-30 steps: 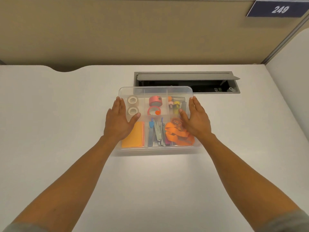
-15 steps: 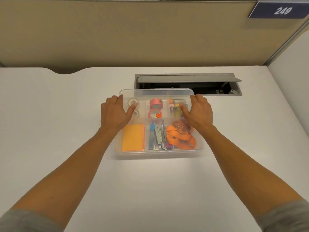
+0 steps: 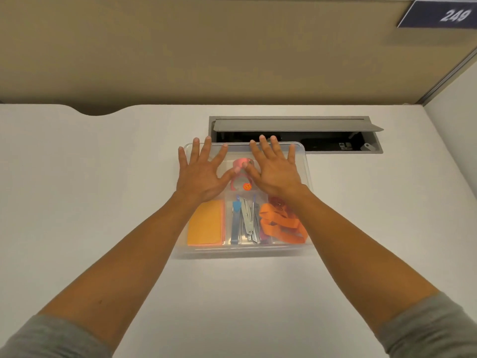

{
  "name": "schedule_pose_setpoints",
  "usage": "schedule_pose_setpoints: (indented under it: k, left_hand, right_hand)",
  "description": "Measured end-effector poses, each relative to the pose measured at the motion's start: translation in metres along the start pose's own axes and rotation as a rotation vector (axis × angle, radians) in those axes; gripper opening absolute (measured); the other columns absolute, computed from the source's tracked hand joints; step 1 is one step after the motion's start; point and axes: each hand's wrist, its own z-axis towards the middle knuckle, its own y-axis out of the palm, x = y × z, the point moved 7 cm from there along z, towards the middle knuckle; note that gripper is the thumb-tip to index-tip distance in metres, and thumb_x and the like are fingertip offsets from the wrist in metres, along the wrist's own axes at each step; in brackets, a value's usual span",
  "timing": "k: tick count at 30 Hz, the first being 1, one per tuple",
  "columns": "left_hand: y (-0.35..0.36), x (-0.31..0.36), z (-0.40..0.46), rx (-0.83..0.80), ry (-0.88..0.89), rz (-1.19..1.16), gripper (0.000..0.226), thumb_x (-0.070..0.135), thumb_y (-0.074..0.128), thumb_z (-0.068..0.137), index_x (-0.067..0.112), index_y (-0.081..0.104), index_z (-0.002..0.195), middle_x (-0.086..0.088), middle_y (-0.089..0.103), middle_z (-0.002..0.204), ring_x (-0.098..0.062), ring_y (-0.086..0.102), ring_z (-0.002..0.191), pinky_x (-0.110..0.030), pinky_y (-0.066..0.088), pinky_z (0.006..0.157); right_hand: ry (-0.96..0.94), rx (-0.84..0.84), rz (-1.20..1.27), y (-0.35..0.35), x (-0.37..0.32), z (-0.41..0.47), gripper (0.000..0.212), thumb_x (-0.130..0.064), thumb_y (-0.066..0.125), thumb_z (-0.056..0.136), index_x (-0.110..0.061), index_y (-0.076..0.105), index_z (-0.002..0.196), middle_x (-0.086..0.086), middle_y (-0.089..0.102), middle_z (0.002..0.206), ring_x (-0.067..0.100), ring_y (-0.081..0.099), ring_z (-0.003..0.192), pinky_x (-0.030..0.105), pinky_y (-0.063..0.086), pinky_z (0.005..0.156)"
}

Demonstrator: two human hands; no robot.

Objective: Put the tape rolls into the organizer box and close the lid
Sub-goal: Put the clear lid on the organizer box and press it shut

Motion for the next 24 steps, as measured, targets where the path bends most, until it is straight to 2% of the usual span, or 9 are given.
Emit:
schedule_pose_setpoints:
  k: [8, 12, 19, 24]
  left_hand:
    - [-0.001, 0.002, -0.003, 0.015, -0.013, -0.017, 0.088, 0.087, 0.004, 0.074, 0.044, 0.004, 0.15, -0.003, 0.001, 0.163, -0.028, -0.008, 0.149, -0.06, -0.007, 0.115]
    - [-0.001, 0.0, 0.0, 0.012, -0.02, -0.032, 0.087, 0.088, 0.005, 0.074, 0.045, 0.005, 0.15, -0.003, 0.003, 0.163, -0.028, -0.007, 0.149, -0.06, -0.007, 0.115]
    - [0.002, 0.0, -0.004, 0.058, -0.016, -0.008, 0.085, 0.087, 0.005, 0.076, 0.044, 0.002, 0.15, -0.003, 0.002, 0.163, -0.029, -0.007, 0.149, -0.061, -0.006, 0.115]
    - [0.001, 0.001, -0.004, 0.057, 0.0, 0.002, 0.086, 0.087, 0.004, 0.077, 0.043, 0.003, 0.15, -0.004, 0.001, 0.163, -0.03, -0.006, 0.149, -0.061, -0.005, 0.115]
  right_hand:
    - [0.008, 0.004, -0.007, 0.001, 0.002, 0.002, 0.066, -0.064, 0.013, 0.093, -0.032, 0.006, 0.151, -0.001, 0.002, 0.161, 0.022, -0.007, 0.147, 0.059, -0.01, 0.111]
    - [0.018, -0.016, 0.003, -0.002, 0.003, 0.007, 0.066, -0.065, 0.015, 0.093, -0.032, 0.01, 0.15, -0.001, 0.007, 0.161, 0.021, -0.004, 0.147, 0.059, -0.008, 0.111]
    - [-0.037, -0.05, 0.024, -0.006, 0.007, 0.003, 0.072, -0.07, 0.011, 0.09, -0.032, 0.007, 0.151, -0.003, 0.003, 0.161, 0.017, -0.005, 0.147, 0.055, -0.01, 0.113]
    - [0.199, 0.092, 0.063, -0.013, 0.053, -0.027, 0.075, -0.065, 0.012, 0.092, -0.019, 0.008, 0.152, 0.001, 0.005, 0.161, 0.017, -0.003, 0.147, 0.046, -0.004, 0.117]
